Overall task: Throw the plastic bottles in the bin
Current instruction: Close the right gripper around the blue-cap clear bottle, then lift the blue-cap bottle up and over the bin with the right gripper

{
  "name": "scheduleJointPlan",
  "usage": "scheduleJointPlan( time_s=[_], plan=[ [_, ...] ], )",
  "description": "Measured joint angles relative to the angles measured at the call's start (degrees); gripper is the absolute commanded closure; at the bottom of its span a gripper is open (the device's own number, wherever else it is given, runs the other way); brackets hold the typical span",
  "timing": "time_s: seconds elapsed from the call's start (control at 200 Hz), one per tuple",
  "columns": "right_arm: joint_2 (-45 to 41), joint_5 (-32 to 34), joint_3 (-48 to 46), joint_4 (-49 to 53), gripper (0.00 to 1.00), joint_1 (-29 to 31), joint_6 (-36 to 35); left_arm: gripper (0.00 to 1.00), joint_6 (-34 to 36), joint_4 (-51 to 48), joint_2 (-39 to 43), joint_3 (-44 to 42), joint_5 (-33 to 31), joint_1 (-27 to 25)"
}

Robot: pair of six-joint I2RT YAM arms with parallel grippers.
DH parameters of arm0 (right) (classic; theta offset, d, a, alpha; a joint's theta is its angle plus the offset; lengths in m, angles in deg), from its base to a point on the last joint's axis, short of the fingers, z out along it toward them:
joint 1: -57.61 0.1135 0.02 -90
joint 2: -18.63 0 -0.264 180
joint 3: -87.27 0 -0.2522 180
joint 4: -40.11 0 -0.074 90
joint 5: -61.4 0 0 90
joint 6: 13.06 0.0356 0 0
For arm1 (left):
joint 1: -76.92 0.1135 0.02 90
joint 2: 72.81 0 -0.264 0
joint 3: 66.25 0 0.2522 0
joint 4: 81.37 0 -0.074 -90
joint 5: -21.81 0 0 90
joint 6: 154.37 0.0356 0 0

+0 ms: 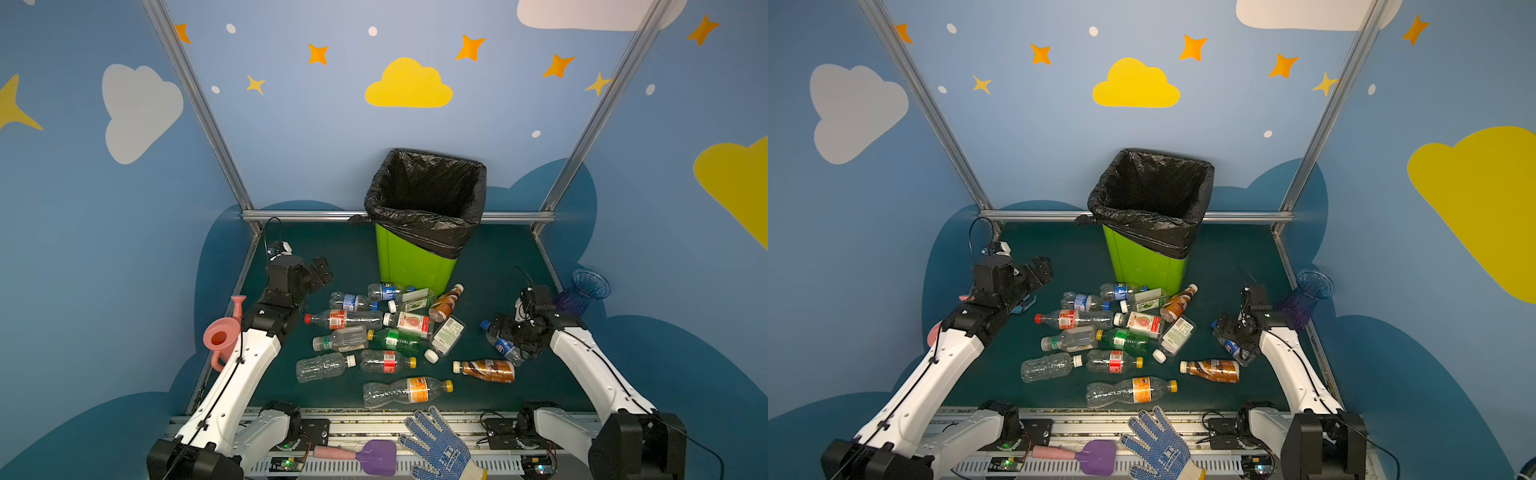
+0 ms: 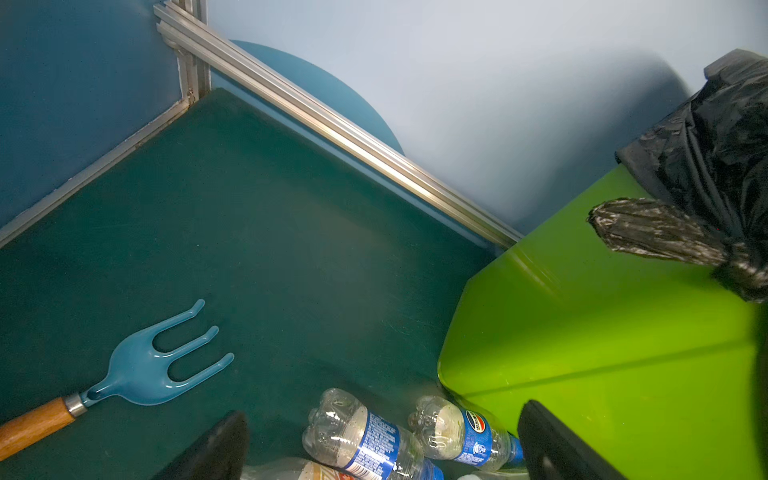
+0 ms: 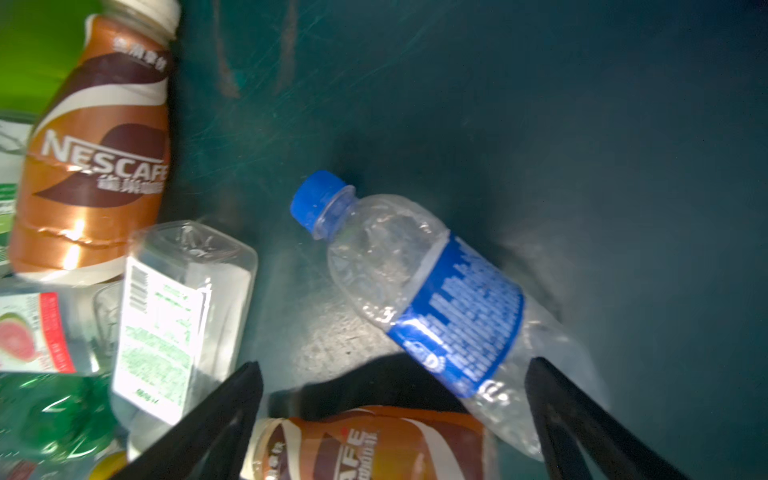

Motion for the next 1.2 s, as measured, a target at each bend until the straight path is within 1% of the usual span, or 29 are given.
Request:
scheduleJointPlan(
  time_s=[0.065,0.22,0.33,0.42,0.686,0.786,0.851,0.926,1.031,1.196],
  plan=[
    [0.72,1.33,0.9,0.48,0.02,0.0,-0.66,0.0,-0.13,0.07,0.0,-0.07,0.28,0.04],
    [3.87,2.25,1.31,0.63,0.02,0.59,-2.36,0.0,-0.24,0.35,0.02,-1.18,0.63,0.13],
    [6.91,2.19,1.57,0.72,0.06,1.53,-3.26,0.0,-0.24,0.2,0.02,-1.75,0.81,0.48],
    [9.75,1.97,2.62,0.85,0.13,2.36,-4.0,0.0,-0.24,0.2,0.02,-1.84,0.81,0.87],
    [17.77,2.62,3.67,0.92,0.13,6.54,-3.89,0.0,-0.24,0.2,0.02,-1.84,1.22,1.81],
    [19.43,3.5,3.67,0.83,0.18,7.48,-3.87,0.0,-0.24,0.2,0.02,-1.84,1.49,2.12],
    [20.09,4.2,3.8,0.72,0.19,7.58,-3.91,0.0,-0.26,0.22,0.02,-1.86,1.66,2.27],
    [21.68,5.05,4.79,0.79,0.24,7.61,-4.24,0.0,-0.31,0.2,0.02,-1.95,1.75,2.36],
    [24.5,5.44,6.88,0.68,0.4,7.61,-4.79,0.0,-0.35,0.22,0.02,-1.99,1.92,2.45],
    [27.39,5.31,9.51,0.68,0.58,7.61,-5.81,0.0,-0.55,0.11,0.02,-2.58,2.01,2.54]
  ],
)
